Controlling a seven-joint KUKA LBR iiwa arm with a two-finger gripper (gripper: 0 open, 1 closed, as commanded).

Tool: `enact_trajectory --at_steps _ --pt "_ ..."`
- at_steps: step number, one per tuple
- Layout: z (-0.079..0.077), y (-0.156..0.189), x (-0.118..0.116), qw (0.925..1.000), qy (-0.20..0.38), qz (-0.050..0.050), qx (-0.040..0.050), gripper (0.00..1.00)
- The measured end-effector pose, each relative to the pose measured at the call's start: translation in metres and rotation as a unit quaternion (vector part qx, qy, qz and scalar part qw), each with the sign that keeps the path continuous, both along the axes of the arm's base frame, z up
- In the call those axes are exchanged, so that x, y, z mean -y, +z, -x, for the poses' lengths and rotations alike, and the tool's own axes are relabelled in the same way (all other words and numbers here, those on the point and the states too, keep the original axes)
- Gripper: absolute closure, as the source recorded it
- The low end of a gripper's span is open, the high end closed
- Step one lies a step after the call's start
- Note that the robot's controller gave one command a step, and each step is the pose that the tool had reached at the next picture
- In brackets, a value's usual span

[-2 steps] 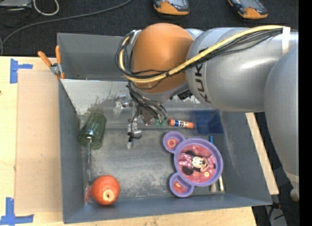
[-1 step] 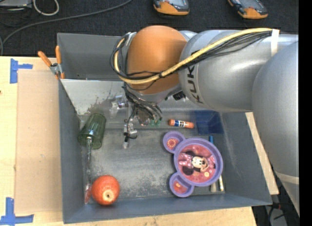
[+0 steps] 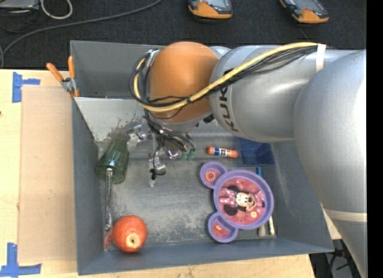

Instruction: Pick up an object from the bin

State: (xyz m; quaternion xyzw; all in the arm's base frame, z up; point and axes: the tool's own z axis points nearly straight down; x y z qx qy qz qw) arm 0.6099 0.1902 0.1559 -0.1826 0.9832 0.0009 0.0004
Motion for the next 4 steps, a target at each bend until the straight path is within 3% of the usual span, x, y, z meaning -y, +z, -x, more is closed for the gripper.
enact_trajectory --at_steps 1,2,3,4 --pt "0.007 -0.024 -0.015 0.9998 -0.021 0.0 -0.0001 0.0" --pt "0.007 -0.044 -0.032 0.9965 0.083 0.002 0.0026 0.0" --pt "0.006 -0.05 -0.047 0.9996 0.029 -0.001 0.0035 0.0" --pt "0.009 -0.059 -0.049 0.9948 0.101 0.001 0.0061 0.0"
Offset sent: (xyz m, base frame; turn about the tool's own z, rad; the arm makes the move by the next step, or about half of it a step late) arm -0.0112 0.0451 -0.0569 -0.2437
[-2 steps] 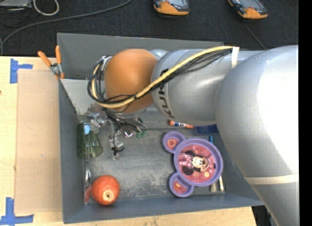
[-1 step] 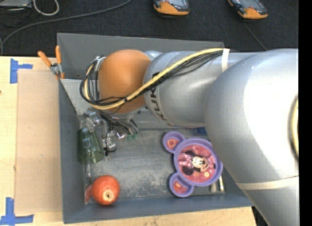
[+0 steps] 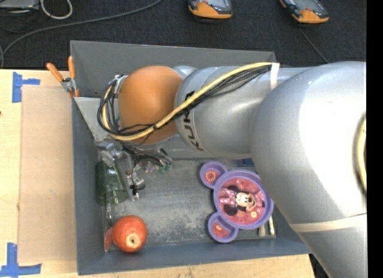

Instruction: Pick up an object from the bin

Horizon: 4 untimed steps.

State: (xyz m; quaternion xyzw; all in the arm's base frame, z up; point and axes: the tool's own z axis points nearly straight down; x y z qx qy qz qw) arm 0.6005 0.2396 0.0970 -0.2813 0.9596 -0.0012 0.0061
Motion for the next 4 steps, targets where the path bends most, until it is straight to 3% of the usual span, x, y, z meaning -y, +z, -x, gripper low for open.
enact_trajectory --at_steps 1,2,3,4 --pt "0.001 0.0 -0.003 0.9973 0.073 -0.001 0.0003 0.0" --pt "0.013 0.007 -0.003 0.9906 0.137 -0.001 0.0011 0.0" --pt "0.009 0.085 0.009 0.963 0.27 0.001 -0.0003 0.0" --pt "0.007 0.042 0.002 0.9593 0.282 0.0 0.0018 0.0"
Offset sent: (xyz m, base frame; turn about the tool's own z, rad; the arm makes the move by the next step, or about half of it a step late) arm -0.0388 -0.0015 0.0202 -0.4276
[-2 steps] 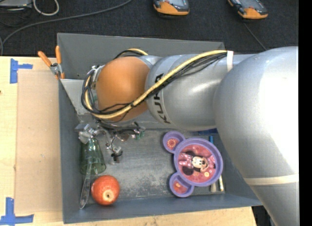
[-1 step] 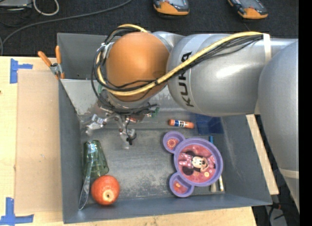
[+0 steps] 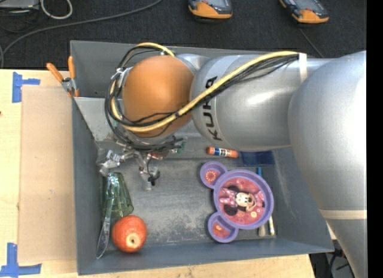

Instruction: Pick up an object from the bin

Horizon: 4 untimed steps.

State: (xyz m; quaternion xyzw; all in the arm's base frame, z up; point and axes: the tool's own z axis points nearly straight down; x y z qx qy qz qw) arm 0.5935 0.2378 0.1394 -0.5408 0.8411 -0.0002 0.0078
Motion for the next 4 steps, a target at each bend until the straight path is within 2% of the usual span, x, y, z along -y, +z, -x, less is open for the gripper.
enact_trajectory --at_steps 1,2,3,4 --pt "0.005 -0.039 0.011 0.9998 0.019 0.0 -0.0024 0.0" --pt "0.017 -0.059 0.028 0.9928 0.119 0.0 -0.0034 0.0" --pt "0.052 -0.07 -0.001 0.9868 0.162 0.002 -0.0042 0.0" --pt "0.054 -0.07 -0.008 0.9931 0.117 0.0 -0.003 1.0"
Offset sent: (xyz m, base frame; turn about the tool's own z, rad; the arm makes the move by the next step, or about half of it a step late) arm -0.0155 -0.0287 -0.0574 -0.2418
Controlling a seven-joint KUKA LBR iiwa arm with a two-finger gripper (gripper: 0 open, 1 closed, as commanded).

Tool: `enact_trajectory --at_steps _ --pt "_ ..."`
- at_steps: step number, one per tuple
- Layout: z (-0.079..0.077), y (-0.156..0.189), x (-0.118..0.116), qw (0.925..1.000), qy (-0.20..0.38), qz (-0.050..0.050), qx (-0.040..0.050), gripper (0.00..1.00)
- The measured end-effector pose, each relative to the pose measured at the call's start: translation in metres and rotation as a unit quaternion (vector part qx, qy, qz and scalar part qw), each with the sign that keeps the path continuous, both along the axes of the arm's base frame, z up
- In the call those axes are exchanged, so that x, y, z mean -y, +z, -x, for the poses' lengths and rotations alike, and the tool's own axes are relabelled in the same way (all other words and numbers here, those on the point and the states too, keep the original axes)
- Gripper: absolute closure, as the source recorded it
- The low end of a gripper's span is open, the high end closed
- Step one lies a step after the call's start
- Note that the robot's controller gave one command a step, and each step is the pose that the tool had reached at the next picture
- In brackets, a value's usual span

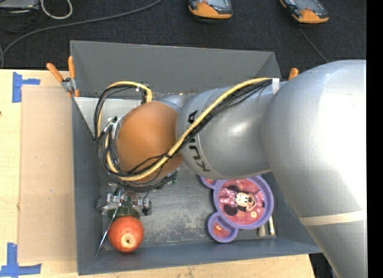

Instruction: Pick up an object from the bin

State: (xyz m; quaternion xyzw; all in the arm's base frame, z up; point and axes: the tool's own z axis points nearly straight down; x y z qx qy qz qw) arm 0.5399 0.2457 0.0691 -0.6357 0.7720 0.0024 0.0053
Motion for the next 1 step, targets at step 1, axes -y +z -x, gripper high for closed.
enact_trajectory --at_steps 1 --pt "-0.0001 0.0001 0.0001 1.0 0.0 0.0 0.0 1.0"
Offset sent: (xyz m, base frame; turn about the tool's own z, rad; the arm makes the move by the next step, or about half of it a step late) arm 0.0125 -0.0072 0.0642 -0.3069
